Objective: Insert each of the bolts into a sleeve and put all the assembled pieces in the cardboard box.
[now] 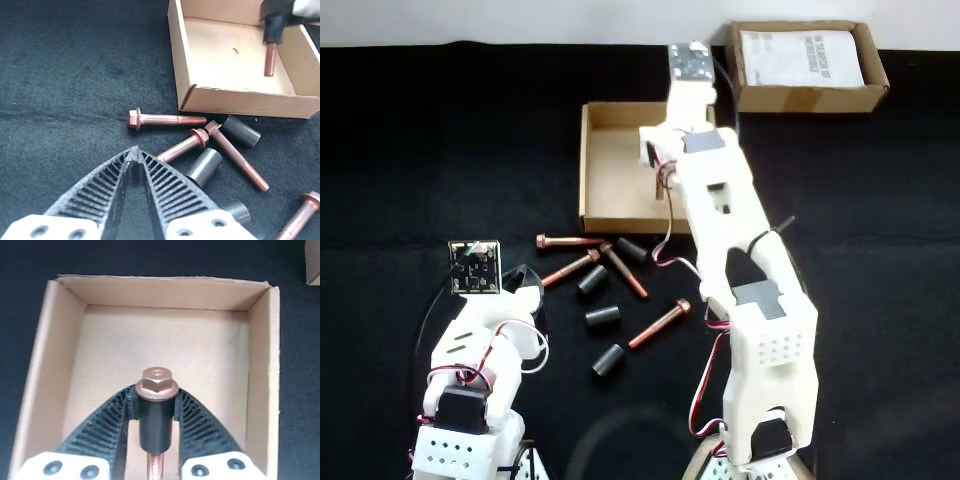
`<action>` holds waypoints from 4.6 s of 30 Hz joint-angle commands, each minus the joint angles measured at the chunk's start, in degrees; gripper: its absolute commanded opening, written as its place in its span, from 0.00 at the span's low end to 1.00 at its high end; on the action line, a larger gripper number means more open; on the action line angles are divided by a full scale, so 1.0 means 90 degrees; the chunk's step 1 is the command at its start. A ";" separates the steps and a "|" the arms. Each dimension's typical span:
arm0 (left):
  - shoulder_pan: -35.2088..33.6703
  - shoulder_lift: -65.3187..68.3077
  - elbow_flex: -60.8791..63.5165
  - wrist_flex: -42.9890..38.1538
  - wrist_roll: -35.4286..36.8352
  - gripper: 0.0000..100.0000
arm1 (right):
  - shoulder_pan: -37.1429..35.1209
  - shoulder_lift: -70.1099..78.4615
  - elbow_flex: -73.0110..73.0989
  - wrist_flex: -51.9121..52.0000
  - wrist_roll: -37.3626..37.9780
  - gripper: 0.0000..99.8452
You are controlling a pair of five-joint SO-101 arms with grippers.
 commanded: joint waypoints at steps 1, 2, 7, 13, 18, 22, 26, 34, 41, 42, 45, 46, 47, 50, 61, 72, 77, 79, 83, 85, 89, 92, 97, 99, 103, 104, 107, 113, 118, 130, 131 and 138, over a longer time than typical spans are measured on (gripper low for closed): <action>-0.0063 -0.0024 0.0122 0.0020 -0.0010 0.01 | -0.0073 -0.0103 -0.1089 0.1050 0.0068 0.17; -0.0073 -0.0024 0.0122 0.0020 -0.0010 0.01 | -0.0073 -0.0093 -0.1265 0.1265 0.0059 0.20; -0.0073 -0.0024 0.0122 0.0020 -0.0010 0.01 | -0.0044 -0.0112 -0.1871 0.2115 0.0039 0.22; -0.0073 -0.0024 0.0122 0.0020 -0.0010 0.01 | -0.0200 -0.0366 -0.3473 0.3912 0.0029 0.22; -0.0103 -0.0024 0.0122 0.0020 -0.0010 0.01 | -0.0620 -0.0845 -0.4987 0.5231 0.0029 0.17; -0.0630 -0.0034 0.0122 0.0000 0.0020 0.01 | -0.0825 -0.1216 -0.5817 0.5582 0.0029 0.01; -0.1216 -0.0054 0.0093 -0.0010 0.0000 0.01 | -0.0728 -0.1861 -0.5866 0.5592 0.0029 0.02; -0.3004 -0.0054 -0.0308 0.0029 0.0000 0.01 | -0.1284 -0.4371 -0.3121 0.5592 0.0029 0.02; -0.2857 -0.0054 -0.1050 0.1436 0.0000 0.01 | -0.1851 -0.6911 0.0894 0.5573 0.0029 0.02; -0.2759 -0.0054 -0.1187 0.1680 0.0000 0.01 | -0.1851 -0.7223 0.1411 0.5573 0.0029 0.02; -0.2642 -0.0044 -0.1431 0.2071 -0.0010 0.01 | -0.1802 -0.8034 0.2847 0.5563 0.0020 0.02; -0.2613 -0.0044 -0.1460 0.2129 -0.0098 0.01 | -0.1675 -0.8239 0.3248 0.5553 0.0020 0.02; -0.2584 -0.0044 -0.1480 0.2149 -0.0303 0.01 | -0.1499 -0.8386 0.3648 0.5446 -0.0068 0.02; -0.2437 -0.0044 -0.1558 0.2217 -0.0957 0.01 | -0.0796 -0.8484 0.4537 0.5104 -0.0684 0.02; -0.2730 -0.0024 -0.2505 0.3282 -0.1553 0.17 | -0.0063 -0.7497 0.5778 0.3961 -0.3272 0.02; -0.2955 0.1773 -0.5074 0.4142 -0.1319 0.18 | -0.0425 -0.5768 0.6569 0.3570 -0.2823 0.02; -0.2896 0.4293 -0.7233 0.5275 -0.0654 0.18 | -0.0835 -0.5192 0.6579 0.3033 -0.2842 0.02; -0.2730 0.5035 -0.7946 0.5734 -0.0527 0.18 | -0.1138 -0.5055 0.6579 0.2799 -0.2852 0.02; -0.2418 0.5358 -0.8552 0.5919 -0.0225 0.18 | -0.1695 -0.4821 0.6579 0.2232 -0.2852 0.03; -0.2134 0.5241 -0.8542 0.5919 -0.0176 0.18 | -0.1978 -0.4703 0.6579 0.2066 -0.2852 0.03; -0.1490 0.4947 -0.8493 0.5919 0.0107 0.18 | -0.2447 -0.4449 0.6579 0.1988 -0.2872 0.13; -0.1158 0.4908 -0.8493 0.5919 0.0176 0.18 | -0.2652 -0.4254 0.6589 0.1871 -0.2872 0.20; -0.0923 0.4918 -0.8142 0.5910 0.0166 0.18 | -0.2955 -0.3961 0.6589 0.1626 -0.3038 0.20; -0.0884 0.4918 -0.7780 0.5792 0.0166 0.18 | -0.3092 -0.3873 0.6589 0.1480 -0.3184 0.20; -0.0874 0.4908 -0.7272 0.5548 0.0166 0.18 | -0.3453 -0.3785 0.6530 0.1363 -0.3204 0.20; -0.0874 0.4908 -0.7233 0.5499 0.0166 0.18 | -0.3521 -0.3785 0.6530 0.1363 -0.3272 0.20; -0.0874 0.4908 -0.7243 0.5451 0.0147 0.18 | -0.3678 -0.3805 0.6530 0.1363 -0.3477 0.20; -0.0874 0.4908 -0.7233 0.5363 0.0137 0.18 | -0.3824 -0.3824 0.6403 0.1411 -0.3497 0.20; -0.0874 0.4918 -0.7223 0.5275 0.0127 0.18 | -0.3853 -0.3941 0.5797 0.1939 -0.3507 0.20; -0.0874 0.4869 -0.5885 0.4239 0.0107 0.18 | -0.4518 -0.4791 0.4694 0.2838 -0.4044 0.20; -0.0874 0.4869 -0.5836 0.4171 0.0039 0.18 | -0.4596 -0.4772 0.4694 0.2818 -0.4073 0.20; -0.0904 0.4908 -0.5797 0.3878 -0.0313 0.18 | -0.4850 -0.4313 0.5348 0.2388 -0.4278 0.20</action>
